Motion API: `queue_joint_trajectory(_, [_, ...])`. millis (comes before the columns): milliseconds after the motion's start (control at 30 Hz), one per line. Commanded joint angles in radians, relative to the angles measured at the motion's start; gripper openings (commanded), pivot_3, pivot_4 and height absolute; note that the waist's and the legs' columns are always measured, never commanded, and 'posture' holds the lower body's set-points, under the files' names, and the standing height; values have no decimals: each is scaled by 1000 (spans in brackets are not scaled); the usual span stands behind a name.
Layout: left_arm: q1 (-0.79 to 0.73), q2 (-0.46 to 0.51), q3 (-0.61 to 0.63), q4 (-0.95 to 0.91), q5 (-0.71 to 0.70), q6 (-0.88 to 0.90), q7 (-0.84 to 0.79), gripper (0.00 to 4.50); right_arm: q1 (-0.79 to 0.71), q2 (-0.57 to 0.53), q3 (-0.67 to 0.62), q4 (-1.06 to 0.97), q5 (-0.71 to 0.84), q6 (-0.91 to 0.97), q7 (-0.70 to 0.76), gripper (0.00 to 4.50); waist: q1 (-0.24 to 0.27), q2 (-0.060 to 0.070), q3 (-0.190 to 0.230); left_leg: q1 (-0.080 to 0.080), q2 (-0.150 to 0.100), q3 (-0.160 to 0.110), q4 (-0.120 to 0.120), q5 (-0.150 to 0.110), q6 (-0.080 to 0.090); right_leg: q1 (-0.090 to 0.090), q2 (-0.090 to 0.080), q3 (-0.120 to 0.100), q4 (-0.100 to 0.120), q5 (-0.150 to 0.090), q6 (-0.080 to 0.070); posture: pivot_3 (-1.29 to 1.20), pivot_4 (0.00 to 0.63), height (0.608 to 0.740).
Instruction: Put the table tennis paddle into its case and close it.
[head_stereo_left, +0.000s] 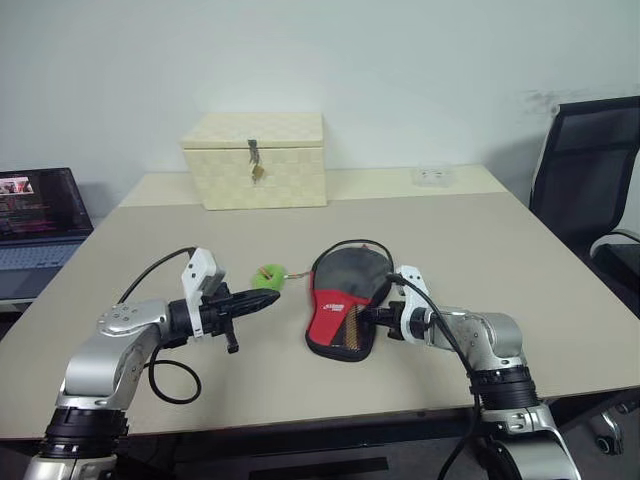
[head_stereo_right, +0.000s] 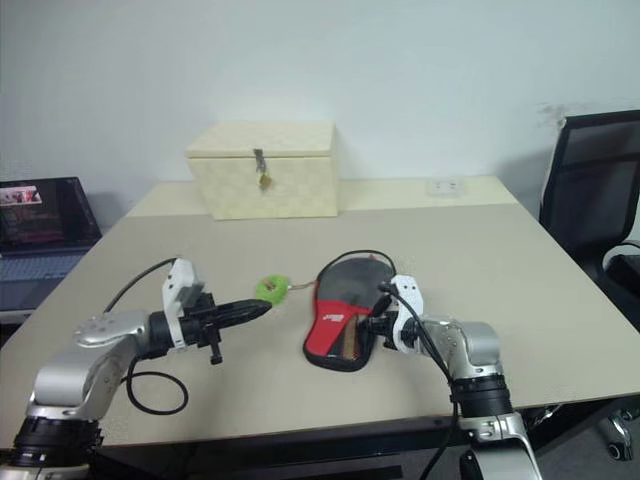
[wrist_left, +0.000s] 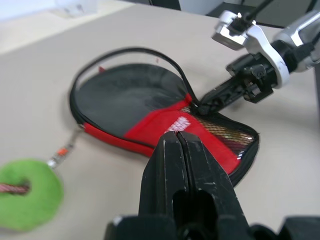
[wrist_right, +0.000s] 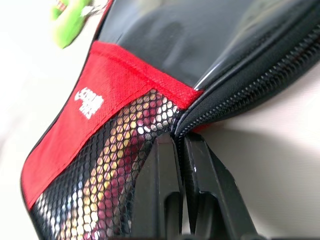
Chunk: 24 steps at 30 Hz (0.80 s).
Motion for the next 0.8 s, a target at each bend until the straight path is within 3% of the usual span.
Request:
queue_joint_trajectory(33, [25, 32, 29, -79, -51, 26, -32, 0, 10, -16, 57, -106, 65, 54, 84, 26, 0, 0, 0, -1, 0, -1, 0, 0, 0, 0, 0, 0, -1, 0, -1, 0, 150, 740])
queue_joint_trajectory(800, [72, 46, -3, -124, -58, 55, -74, 0, 130, -357, 57, -357, 167, 209, 248, 26, 15, 0, 0, -8, -1, -7, 1, 0, 0, -1, -5, -4, -7, -2, 3, 0, 150, 740])
